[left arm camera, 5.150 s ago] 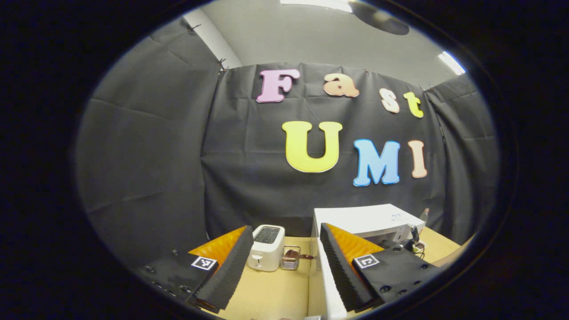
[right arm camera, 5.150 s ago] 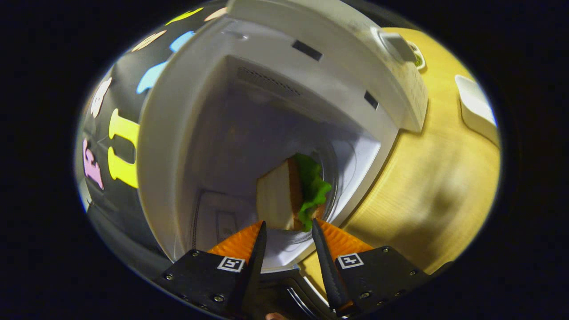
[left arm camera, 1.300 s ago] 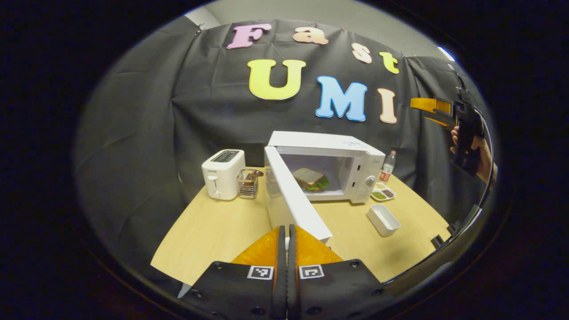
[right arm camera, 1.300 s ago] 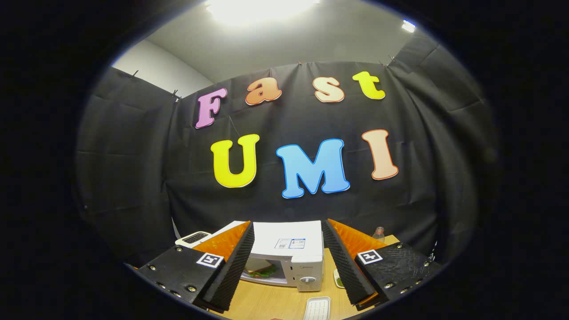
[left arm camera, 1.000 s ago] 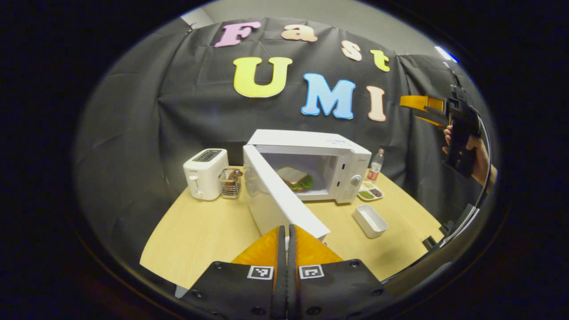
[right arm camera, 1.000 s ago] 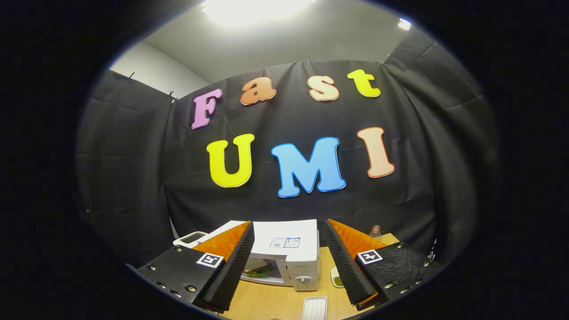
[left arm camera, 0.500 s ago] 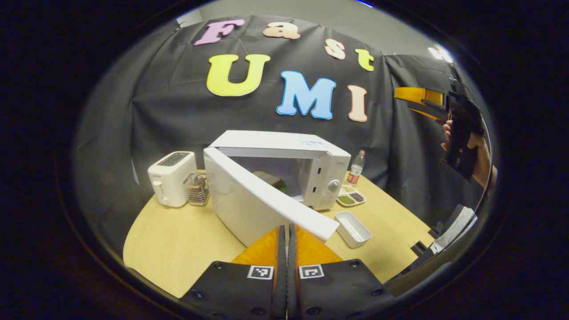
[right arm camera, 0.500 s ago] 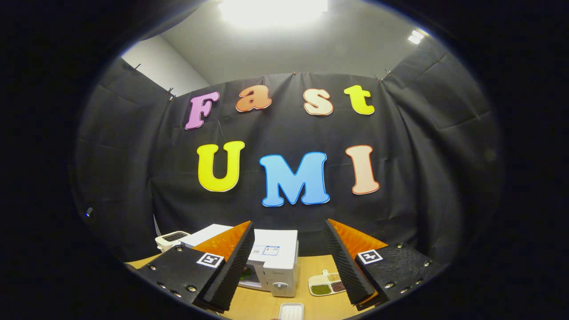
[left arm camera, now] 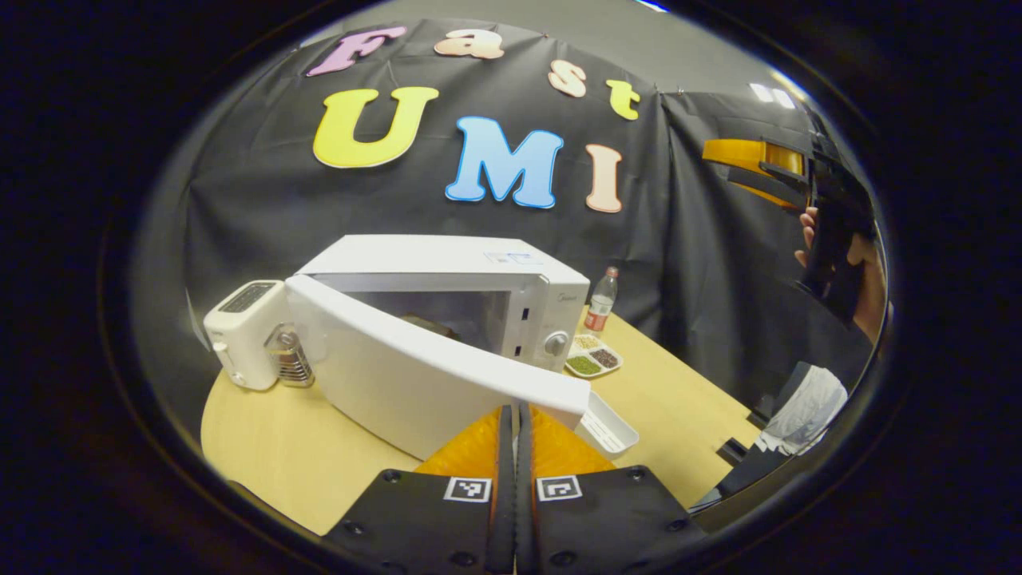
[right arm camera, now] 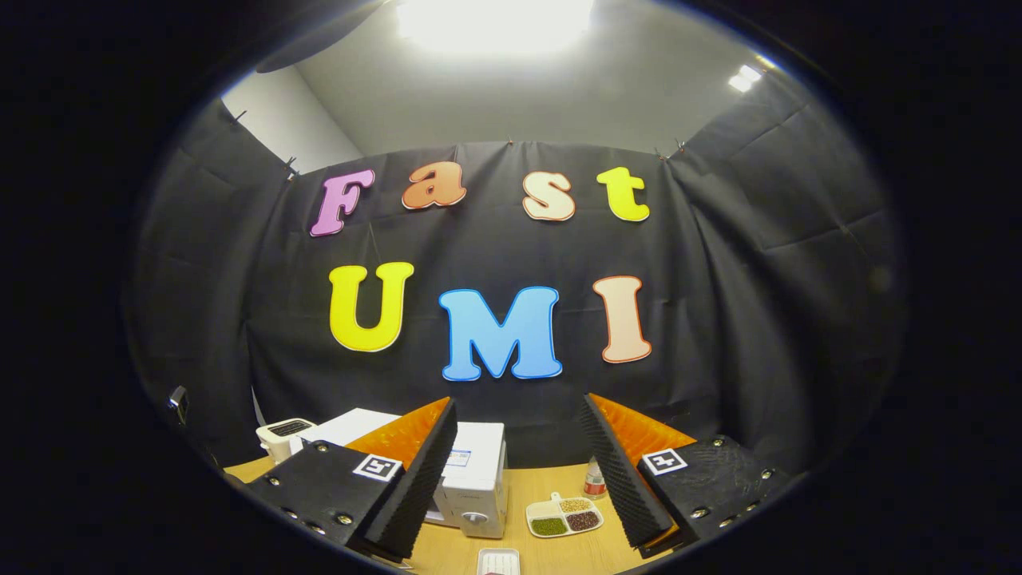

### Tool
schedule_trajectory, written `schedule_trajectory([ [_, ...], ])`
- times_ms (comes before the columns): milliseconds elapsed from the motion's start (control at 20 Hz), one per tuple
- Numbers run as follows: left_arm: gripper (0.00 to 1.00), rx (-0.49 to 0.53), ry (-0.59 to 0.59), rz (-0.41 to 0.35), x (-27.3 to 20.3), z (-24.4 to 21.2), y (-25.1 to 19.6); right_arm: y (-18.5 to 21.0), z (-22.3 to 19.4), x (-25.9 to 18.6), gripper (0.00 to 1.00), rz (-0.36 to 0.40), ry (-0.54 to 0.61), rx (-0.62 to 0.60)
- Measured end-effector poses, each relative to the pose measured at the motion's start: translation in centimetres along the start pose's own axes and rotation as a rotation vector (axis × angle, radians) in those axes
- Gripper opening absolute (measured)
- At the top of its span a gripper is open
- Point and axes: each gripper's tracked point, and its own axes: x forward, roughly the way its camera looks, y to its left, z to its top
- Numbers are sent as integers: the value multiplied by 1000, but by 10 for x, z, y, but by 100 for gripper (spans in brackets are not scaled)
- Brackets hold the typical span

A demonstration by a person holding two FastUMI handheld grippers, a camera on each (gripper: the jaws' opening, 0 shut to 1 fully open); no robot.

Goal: Open the microwave oven with the left hand, put the food in, and close the microwave oven.

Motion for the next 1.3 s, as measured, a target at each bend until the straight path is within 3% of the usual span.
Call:
schedule_trajectory([
  [700, 7, 11, -55, -61, 78, 39, -25, -30, 3, -17, 94, -59, 3, -22],
  [1300, 7, -14, -44, -46, 127, 59, -22, -54, -19, -17, 94, -95, 63, 6],
])
